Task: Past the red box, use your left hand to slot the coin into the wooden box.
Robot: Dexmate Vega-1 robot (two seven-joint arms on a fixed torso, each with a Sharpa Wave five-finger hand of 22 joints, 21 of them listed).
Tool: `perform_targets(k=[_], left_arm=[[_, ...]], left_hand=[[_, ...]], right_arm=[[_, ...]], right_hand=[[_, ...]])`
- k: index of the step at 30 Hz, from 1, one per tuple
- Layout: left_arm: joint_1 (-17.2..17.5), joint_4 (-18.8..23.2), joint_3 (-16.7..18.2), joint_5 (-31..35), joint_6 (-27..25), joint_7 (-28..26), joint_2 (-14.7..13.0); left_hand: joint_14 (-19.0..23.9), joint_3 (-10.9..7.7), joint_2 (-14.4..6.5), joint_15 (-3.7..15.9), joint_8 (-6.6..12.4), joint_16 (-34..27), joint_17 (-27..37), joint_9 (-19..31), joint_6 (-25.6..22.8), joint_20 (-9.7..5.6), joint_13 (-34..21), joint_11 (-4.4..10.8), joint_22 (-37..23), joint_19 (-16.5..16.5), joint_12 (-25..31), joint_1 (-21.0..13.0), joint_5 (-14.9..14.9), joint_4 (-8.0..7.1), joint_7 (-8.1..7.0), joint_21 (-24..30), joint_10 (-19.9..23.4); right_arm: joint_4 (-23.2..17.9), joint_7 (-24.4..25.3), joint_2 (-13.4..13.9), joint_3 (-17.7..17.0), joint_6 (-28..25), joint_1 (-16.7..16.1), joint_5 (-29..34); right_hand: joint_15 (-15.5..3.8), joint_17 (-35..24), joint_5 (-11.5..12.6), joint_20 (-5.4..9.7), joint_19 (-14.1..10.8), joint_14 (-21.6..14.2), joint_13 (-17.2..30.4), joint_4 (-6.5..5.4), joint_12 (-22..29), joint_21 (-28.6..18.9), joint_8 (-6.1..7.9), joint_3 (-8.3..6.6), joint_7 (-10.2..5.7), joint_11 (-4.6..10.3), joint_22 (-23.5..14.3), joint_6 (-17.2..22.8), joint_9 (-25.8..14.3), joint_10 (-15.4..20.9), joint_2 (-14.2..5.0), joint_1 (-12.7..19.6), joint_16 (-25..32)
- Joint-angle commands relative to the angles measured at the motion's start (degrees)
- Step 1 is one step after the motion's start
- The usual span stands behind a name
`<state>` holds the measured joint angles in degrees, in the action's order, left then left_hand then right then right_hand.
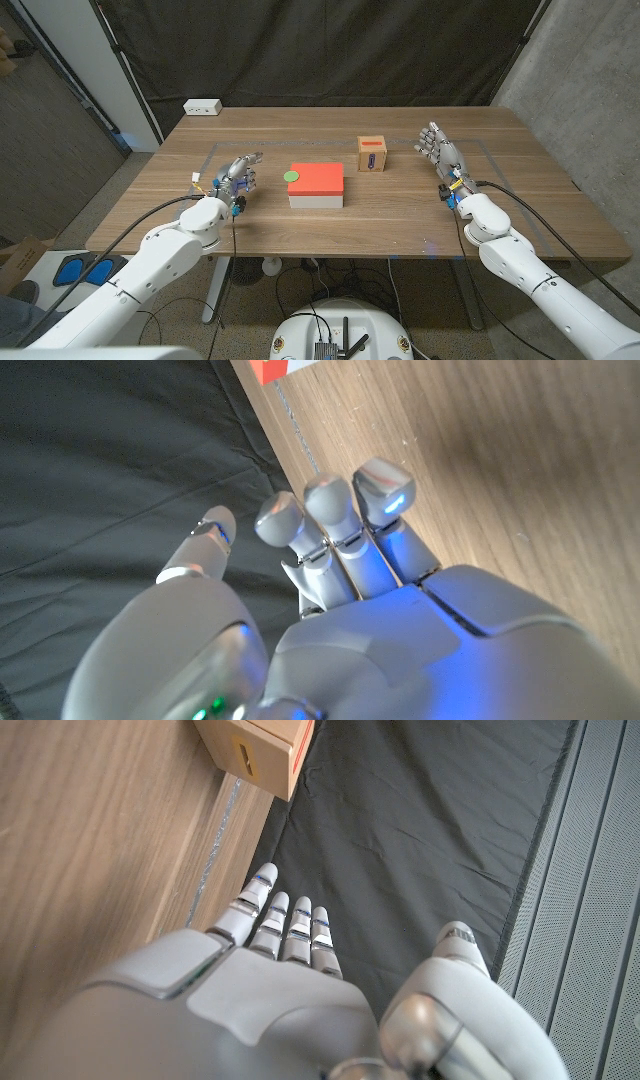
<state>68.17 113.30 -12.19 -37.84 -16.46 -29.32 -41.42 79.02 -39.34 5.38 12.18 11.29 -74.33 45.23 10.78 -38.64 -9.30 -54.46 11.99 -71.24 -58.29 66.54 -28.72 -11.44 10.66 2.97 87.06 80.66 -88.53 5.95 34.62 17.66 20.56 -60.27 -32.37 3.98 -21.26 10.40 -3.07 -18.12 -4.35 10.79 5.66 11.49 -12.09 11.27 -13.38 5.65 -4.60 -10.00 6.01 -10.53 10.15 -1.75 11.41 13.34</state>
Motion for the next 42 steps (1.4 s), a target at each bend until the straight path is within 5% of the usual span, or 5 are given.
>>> perform_targets(k=[1,9,19,29,42], left_arm=[[2.1,5.5,3.4,-8.5,-9.8,-1.6,-2.7],[3.1,7.9,6.3,-14.9,-15.3,-2.8,-4.8],[1.8,9.1,8.2,-21.1,-21.8,-3.5,-8.7],[-1.9,8.8,7.3,-26.5,-26.9,-6.7,-9.7],[-7.6,3.7,4.4,-34.6,-28.8,-2.4,-9.8]], left_hand=[[0.3,-1.75,0.0,-0.18,0.74,-1.2,-0.6,0.3,-2.1,-2.82,1.1,-0.19,-0.1,-0.2,0.9,-3.5,-0.5,0.25,-0.25,1.7,0.8],[0.3,-3.54,0.7,-0.24,2.6,-3.7,-2.9,1.1,-6.5,-2.94,3.4,-0.43,0.4,-1.1,3.3,-9.0,-0.5,-0.03,-2.3,1.7,1.1],[0.4,-3.75,1.0,-0.37,4.62,-5.0,-7.7,2.7,-8.5,-2.9,6.5,-0.51,0.3,-1.8,5.7,-11.0,-0.1,-0.54,-2.29,1.0,1.3],[0.7,-3.27,0.9,-0.29,6.23,-8.5,-9.2,4.4,-9.2,-2.79,8.6,-0.34,0.1,-1.8,8.9,-13.1,0.1,-0.66,-2.79,2.3,1.3],[0.5,-2.88,0.6,-0.19,7.27,-10.8,-12.2,5.9,-8.5,-2.81,10.5,-0.14,0.4,-1.0,11.4,-12.1,0.0,-1.2,-2.54,1.1,0.7]], right_arm=[[-3.0,1.5,1.2,-1.0,-0.7,-3.1,0.2],[-3.6,1.8,1.3,-1.0,-0.6,-4.2,0.5],[-3.9,2.3,1.4,-0.9,-0.4,-5.0,1.4],[-3.4,2.4,1.2,-1.0,-0.1,-5.3,1.5],[-3.6,2.0,2.3,-1.2,-0.9,-5.3,1.7]], right_hand=[[-0.13,-0.1,0.0,-0.37,-0.2,-0.6,0.2,0.41,0.6,0.1,0.41,-0.25,-0.2,-0.02,-0.2,0.4,-0.1,0.6,-0.36,0.2,0.4],[-0.13,0.0,-0.1,-0.42,-0.2,-0.7,0.3,0.58,0.6,0.1,0.43,-0.32,-0.31,-0.07,-0.2,0.6,-0.1,0.8,-0.43,0.4,0.4],[-0.04,0.0,-0.1,-0.47,-0.2,-0.8,0.3,0.8,0.5,0.2,0.34,-0.37,-0.41,0.06,-0.2,0.6,-0.1,1.0,-0.5,0.5,0.4],[-0.15,0.0,-0.2,-0.53,-0.6,-1.2,0.3,1.05,0.6,0.1,0.23,-0.42,-0.59,0.03,-0.2,0.5,-0.2,1.4,-0.57,0.5,0.5],[-0.15,0.1,-0.2,-0.6,-0.8,-1.3,0.3,1.26,0.6,0.1,0.16,-0.48,-0.79,-0.02,-0.2,0.4,-0.2,1.8,-0.63,0.6,0.5]])
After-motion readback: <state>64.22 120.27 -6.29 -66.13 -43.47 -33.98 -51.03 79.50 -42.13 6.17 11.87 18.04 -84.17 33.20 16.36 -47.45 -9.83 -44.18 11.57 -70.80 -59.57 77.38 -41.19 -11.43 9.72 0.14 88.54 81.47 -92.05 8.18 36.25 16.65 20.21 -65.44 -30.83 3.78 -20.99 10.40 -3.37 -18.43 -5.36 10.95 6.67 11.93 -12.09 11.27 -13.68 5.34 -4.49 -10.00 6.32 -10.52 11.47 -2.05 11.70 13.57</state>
